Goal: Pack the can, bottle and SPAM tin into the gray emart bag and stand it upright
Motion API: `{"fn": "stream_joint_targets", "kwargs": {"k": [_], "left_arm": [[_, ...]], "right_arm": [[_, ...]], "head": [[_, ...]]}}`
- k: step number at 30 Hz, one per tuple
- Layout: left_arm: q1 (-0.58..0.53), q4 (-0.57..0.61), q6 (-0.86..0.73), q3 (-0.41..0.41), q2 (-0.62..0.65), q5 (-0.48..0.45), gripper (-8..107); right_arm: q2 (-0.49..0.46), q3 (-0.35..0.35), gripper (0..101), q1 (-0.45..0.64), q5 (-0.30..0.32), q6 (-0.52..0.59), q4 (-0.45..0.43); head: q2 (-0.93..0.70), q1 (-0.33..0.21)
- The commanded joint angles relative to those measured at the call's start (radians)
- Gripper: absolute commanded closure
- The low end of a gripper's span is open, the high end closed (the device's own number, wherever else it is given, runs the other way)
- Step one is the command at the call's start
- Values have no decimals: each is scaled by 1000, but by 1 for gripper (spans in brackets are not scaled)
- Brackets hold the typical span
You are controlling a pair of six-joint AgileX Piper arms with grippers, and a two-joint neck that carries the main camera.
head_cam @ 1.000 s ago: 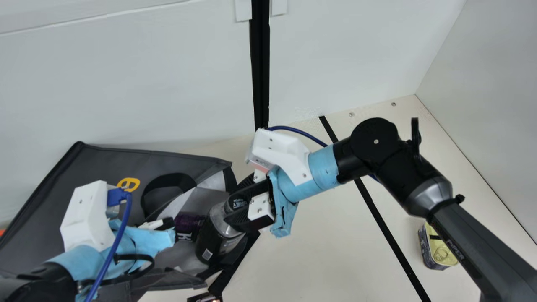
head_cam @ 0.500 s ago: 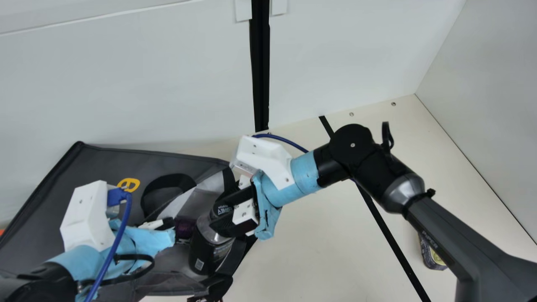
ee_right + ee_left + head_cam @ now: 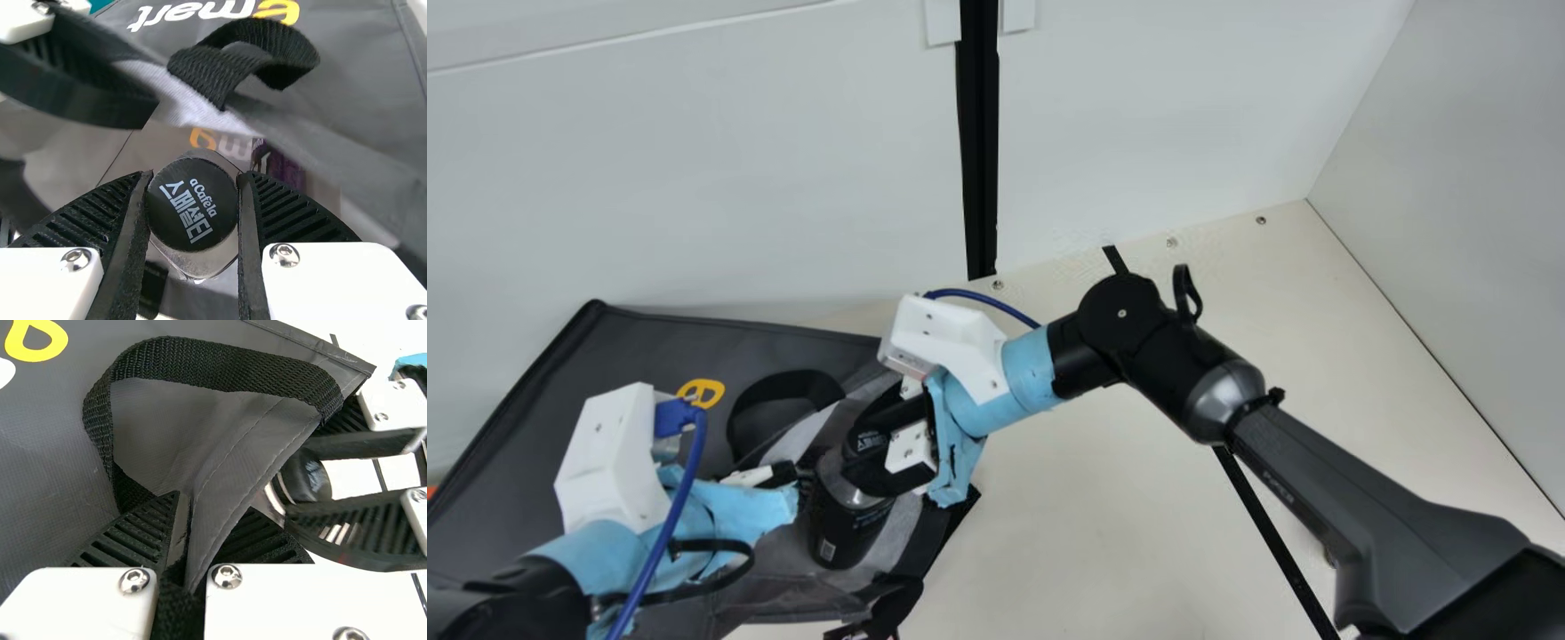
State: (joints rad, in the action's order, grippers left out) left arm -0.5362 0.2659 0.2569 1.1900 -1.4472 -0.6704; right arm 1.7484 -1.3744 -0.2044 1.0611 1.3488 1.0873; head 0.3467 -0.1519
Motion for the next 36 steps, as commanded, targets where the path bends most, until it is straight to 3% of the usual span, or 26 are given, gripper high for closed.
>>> {"fn": "stream_joint_targets", "kwargs": {"k": [1, 14, 25, 36], "left_arm": [[0, 0, 0, 0, 0, 0, 107], [0, 0, 0, 0, 0, 0, 107], [0, 0, 0, 0, 0, 0, 107], [0, 0, 0, 0, 0, 0, 107]], "right_arm": [[12, -7, 101, -7, -16, 5, 3], [83, -62, 101, -69, -110, 13, 22], [86, -55, 101, -83, -153, 30, 24], [73, -44, 65, -68, -159, 38, 27]], "head": [[2, -23], [2, -23], [2, -23], [2, -23]]}}
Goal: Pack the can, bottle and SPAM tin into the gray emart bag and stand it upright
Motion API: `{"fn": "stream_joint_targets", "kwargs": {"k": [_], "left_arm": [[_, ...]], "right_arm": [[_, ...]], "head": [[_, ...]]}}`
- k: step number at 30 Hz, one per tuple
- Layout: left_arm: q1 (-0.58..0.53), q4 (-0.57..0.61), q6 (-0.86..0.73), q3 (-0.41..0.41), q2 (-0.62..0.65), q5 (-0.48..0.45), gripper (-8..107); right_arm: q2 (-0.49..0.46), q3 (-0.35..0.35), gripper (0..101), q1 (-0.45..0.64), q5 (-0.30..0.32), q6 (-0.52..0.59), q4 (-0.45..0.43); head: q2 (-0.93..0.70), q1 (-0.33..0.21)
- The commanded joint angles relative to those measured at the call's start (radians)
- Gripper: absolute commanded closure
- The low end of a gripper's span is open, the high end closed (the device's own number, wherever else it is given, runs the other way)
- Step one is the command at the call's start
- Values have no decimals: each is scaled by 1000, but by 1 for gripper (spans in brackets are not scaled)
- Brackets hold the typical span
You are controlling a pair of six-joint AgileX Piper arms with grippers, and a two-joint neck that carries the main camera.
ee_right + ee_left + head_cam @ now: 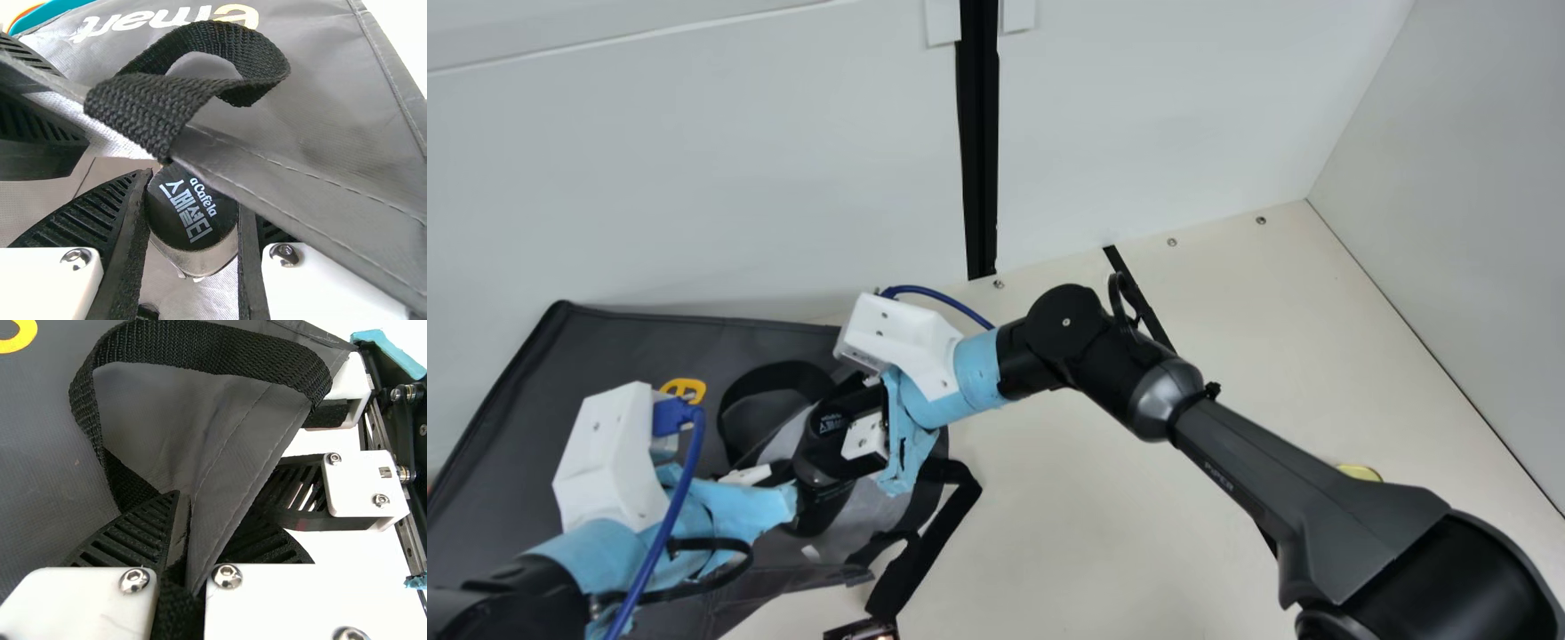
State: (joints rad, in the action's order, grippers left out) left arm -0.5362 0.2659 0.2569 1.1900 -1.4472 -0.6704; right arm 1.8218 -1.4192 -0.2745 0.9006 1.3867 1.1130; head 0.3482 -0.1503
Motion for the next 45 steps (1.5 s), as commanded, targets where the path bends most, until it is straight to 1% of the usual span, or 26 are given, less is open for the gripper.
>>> {"fn": "stream_joint_targets", "kwargs": {"k": [1, 17, 18, 28, 45], "left_arm": [[0, 0, 0, 0, 0, 0, 107], [0, 0, 0, 0, 0, 0, 107], [0, 0, 0, 0, 0, 0, 107], [0, 0, 0, 0, 0, 0, 107], [0, 0, 0, 0, 0, 0, 107]], "right_arm": [[-3, 2, 61, 3, 2, 0, 2], [-41, 42, 8, 25, 9, 12, -6], [-44, 45, 6, 26, 9, 12, -6], [-80, 74, 6, 49, 17, 15, -10], [-165, 103, 6, 130, 53, 5, -21]], "head": [[1, -24], [1, -24], [1, -24], [1, -24], [1, -24]]}}
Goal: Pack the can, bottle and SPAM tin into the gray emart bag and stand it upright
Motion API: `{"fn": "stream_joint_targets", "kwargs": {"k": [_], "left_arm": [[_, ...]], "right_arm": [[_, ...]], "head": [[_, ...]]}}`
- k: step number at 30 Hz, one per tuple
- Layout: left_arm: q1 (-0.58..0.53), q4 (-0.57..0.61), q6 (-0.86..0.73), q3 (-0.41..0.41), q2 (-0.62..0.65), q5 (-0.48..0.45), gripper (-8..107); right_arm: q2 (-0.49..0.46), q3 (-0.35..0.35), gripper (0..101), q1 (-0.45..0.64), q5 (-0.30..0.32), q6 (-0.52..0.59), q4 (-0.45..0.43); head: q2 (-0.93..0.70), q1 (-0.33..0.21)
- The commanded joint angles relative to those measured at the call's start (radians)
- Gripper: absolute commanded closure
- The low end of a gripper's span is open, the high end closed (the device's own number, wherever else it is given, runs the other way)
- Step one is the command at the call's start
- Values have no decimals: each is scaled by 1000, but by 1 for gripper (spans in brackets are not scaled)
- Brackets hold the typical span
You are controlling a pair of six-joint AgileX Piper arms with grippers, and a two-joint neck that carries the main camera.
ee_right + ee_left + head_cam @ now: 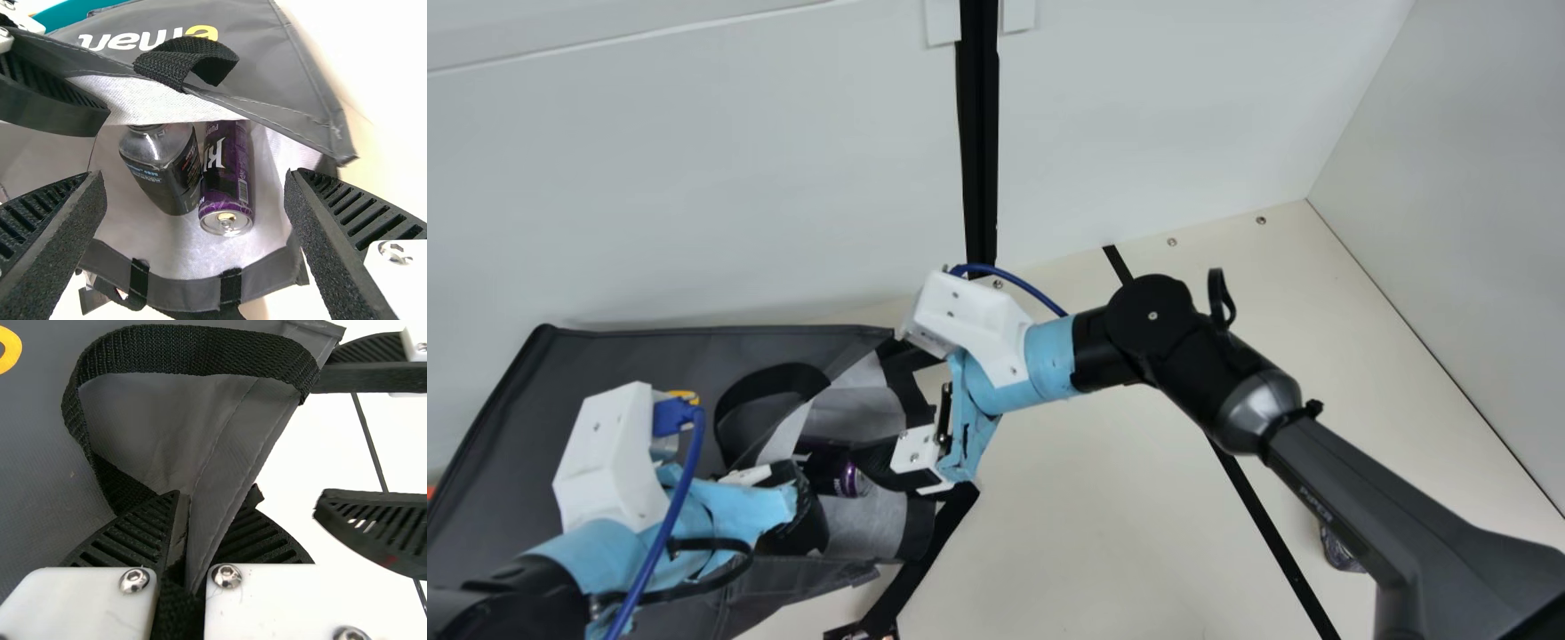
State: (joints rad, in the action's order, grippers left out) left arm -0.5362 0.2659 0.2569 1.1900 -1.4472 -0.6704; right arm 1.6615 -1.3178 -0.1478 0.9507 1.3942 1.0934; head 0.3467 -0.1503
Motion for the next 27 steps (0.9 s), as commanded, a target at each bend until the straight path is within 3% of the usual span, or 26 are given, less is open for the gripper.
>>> {"fn": "stream_joint_targets", "kwargs": {"k": [1, 27], "left_arm": [[0, 0, 0, 0, 0, 0, 107], [0, 0, 0, 0, 0, 0, 107]], "right_arm": [[-11, 3, 6, 8, 5, -4, -2], [-214, 64, 6, 178, 7, -87, -51]], "head": [[2, -24], [2, -24]]}}
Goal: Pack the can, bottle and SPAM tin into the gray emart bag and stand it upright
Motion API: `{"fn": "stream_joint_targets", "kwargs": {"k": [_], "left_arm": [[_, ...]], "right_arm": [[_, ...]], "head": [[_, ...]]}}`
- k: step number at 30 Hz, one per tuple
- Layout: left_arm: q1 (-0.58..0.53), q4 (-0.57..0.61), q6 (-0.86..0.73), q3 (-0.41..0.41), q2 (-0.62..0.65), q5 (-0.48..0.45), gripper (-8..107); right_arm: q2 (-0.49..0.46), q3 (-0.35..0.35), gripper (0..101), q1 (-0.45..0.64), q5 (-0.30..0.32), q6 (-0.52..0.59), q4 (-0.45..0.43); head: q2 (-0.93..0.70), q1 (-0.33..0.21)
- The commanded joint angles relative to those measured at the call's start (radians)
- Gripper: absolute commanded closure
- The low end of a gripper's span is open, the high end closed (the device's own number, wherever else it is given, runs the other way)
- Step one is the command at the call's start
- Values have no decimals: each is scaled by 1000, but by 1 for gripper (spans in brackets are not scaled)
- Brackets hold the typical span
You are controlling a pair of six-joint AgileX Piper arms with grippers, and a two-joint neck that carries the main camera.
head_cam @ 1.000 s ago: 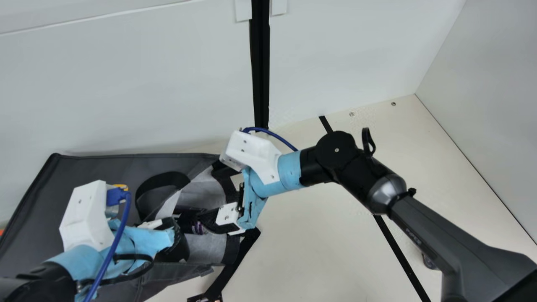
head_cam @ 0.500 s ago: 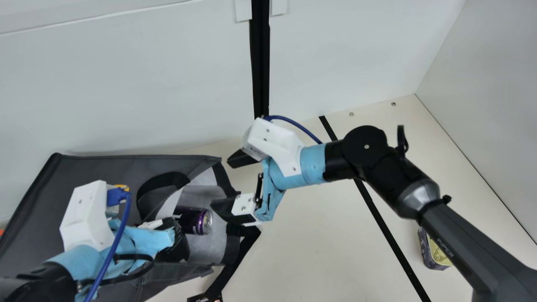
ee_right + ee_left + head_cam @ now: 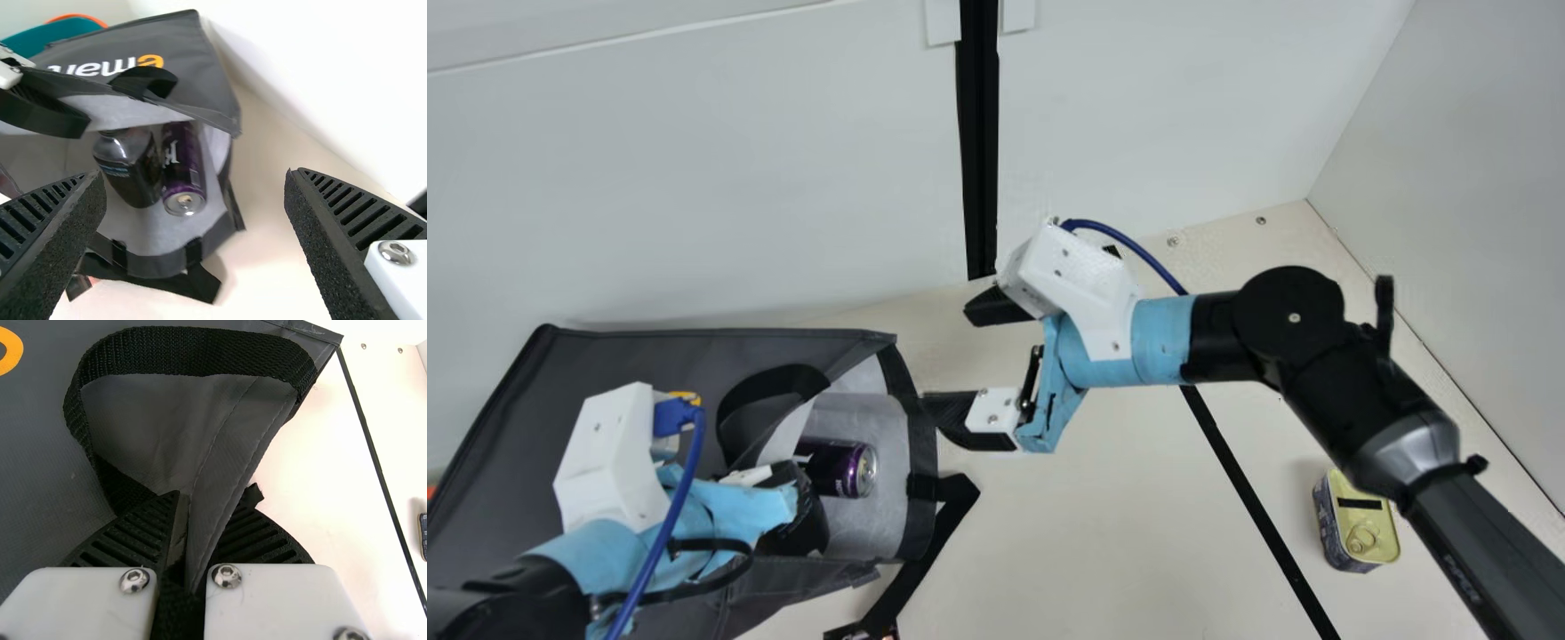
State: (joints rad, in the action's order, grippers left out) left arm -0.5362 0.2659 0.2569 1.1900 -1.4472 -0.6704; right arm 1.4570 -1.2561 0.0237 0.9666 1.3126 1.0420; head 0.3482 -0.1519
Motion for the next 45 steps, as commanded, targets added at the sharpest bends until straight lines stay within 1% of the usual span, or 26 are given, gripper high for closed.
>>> {"fn": "stream_joint_targets", "kwargs": {"k": [1, 16, 22, 27, 29, 34, 38, 41, 45], "left_arm": [[0, 0, 0, 0, 0, 0, 107], [0, 0, 0, 0, 0, 0, 107], [0, 0, 0, 0, 0, 0, 107], [0, 0, 0, 0, 0, 0, 107], [0, 0, 0, 0, 0, 0, 107], [0, 0, 0, 0, 0, 0, 107], [0, 0, 0, 0, 0, 0, 107], [0, 0, 0, 0, 0, 0, 107], [0, 0, 0, 0, 0, 0, 107]], "right_arm": [[-19, 6, 6, 14, -11, -11, -3], [-163, 72, 6, 136, -47, -97, -85], [-215, 90, 6, 195, -38, -124, -121], [-253, 89, 6, 252, -20, -143, -146], [-268, 87, 6, 273, -16, -150, -169], [-309, 77, 6, 309, -21, -176, -258], [-344, 74, 6, 321, -42, -229, -349], [-372, 77, 6, 319, -66, -304, -437], [-413, 83, 6, 304, -93, -433, -573]], "head": [[1, -23], [1, -23], [1, -23], [1, -23], [1, -23], [1, -23], [1, -23], [1, -23], [1, -23]]}}
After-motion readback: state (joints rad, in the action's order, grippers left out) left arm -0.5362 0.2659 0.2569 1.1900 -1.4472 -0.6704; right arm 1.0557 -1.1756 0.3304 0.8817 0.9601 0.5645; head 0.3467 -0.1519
